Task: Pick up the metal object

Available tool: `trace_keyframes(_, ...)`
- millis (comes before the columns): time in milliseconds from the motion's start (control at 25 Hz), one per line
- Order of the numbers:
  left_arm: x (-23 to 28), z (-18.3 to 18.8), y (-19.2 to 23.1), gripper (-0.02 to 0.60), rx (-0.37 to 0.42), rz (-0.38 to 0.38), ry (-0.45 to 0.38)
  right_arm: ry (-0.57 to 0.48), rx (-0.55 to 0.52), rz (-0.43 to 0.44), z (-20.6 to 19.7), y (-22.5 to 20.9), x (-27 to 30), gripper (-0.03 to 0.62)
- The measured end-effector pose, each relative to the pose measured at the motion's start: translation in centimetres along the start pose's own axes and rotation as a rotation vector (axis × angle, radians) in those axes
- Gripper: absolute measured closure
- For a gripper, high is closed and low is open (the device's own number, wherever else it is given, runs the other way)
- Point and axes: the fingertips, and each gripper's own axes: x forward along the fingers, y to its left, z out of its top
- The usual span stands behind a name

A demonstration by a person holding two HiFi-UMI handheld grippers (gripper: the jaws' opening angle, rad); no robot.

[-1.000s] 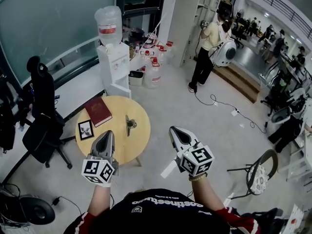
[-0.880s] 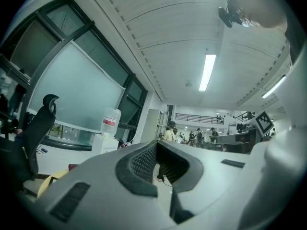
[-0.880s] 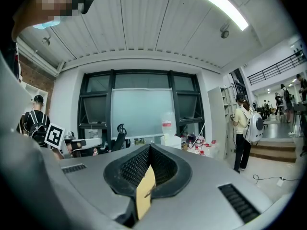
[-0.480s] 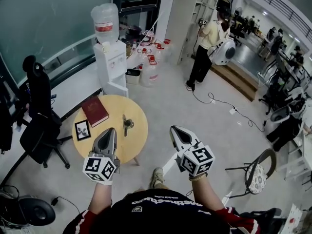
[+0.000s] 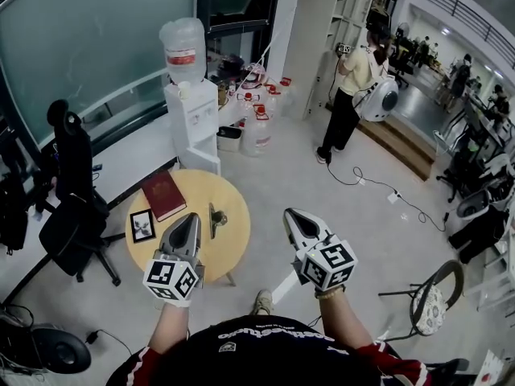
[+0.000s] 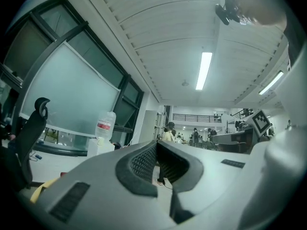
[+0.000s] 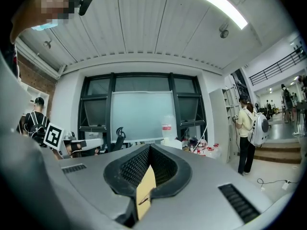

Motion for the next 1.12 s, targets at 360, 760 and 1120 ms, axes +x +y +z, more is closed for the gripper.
trace_keyframes(360,2.1,-1.4,-1.2,0.539,0.045,-0.077,0.054,0.008,0.005,0.004,-0.4,-0.5,1.0,0.565)
trace_keyframes(760,3.2,-5.4,-2.1,0.466,0.079,-0.100,0.132,0.031,0.007,-0.008,-2.1,-0.7,0.3,0.565)
trace_keyframes(1120,5.6,-11.4,-1.4,0.466,0.154,-0.109,0.239,0.072,0.068,-0.028,-6.0,-2.3,1.2,0.565)
